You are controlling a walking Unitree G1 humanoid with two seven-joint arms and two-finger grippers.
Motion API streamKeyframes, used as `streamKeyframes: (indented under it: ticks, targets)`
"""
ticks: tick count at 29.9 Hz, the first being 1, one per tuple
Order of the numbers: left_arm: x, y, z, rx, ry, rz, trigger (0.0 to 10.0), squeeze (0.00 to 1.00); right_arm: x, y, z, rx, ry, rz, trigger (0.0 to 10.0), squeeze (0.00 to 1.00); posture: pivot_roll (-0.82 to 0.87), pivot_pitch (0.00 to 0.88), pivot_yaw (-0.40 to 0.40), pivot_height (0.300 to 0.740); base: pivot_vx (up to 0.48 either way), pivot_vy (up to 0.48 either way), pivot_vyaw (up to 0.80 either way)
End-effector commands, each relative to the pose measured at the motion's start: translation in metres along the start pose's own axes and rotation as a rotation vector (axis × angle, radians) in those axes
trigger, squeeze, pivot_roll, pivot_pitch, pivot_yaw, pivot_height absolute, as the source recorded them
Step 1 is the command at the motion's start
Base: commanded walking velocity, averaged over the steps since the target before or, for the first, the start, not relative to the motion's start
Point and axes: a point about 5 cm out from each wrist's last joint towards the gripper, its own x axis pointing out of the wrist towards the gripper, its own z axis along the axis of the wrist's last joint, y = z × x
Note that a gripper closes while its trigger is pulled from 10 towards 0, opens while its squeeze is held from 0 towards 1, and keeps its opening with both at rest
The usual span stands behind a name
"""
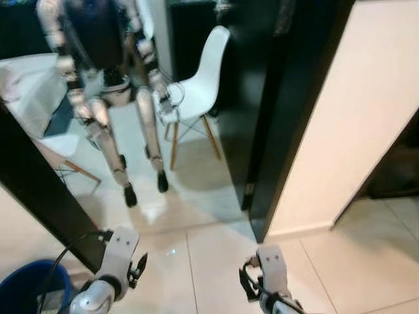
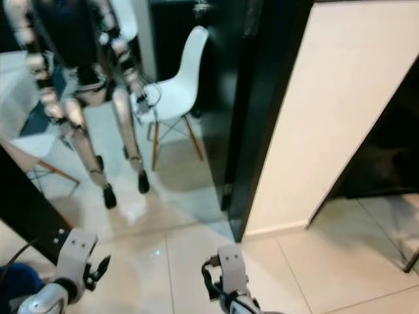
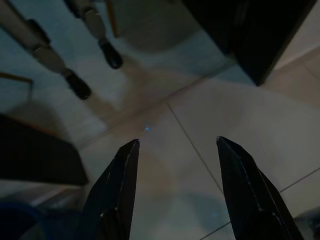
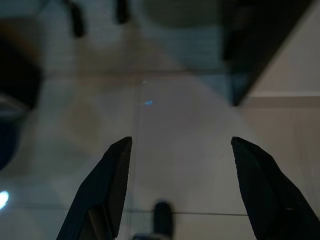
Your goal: Setting the table
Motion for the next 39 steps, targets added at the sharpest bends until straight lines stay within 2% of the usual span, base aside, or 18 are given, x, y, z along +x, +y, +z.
streamKeyframes:
  ticks: [1, 8, 39]
  targets:
    - [-0.0049, 0.0019, -0.0213, 0.001, 0.081, 0.012, 10.0, 0.0, -0.0023, 0.0049, -0.0088, 0.019, 0.035, 0.012, 10.0, 0.0, -0.1, 0.0, 0.134, 0.74, 0.0, 0.0, -0.8]
    - [-0.0046, 0.0031, -0.027, 0.0, 0.1, 0.021, 10.0, 0.0, -0.0019, 0.0041, -0.0085, 0.018, 0.037, 0.012, 10.0, 0.0, -0.1, 0.0, 0.13, 0.74, 0.0, 0.0, -0.8]
    - [-0.0006, 0.0008, -0.0261, 0.002, 0.087, 0.016, 10.0, 0.0, -0.0025, 0.003, -0.0092, 0.018, 0.04, 0.019, 10.0, 0.0, -0.11, 0.0, 0.131, 0.74, 0.0, 0.0, -0.8]
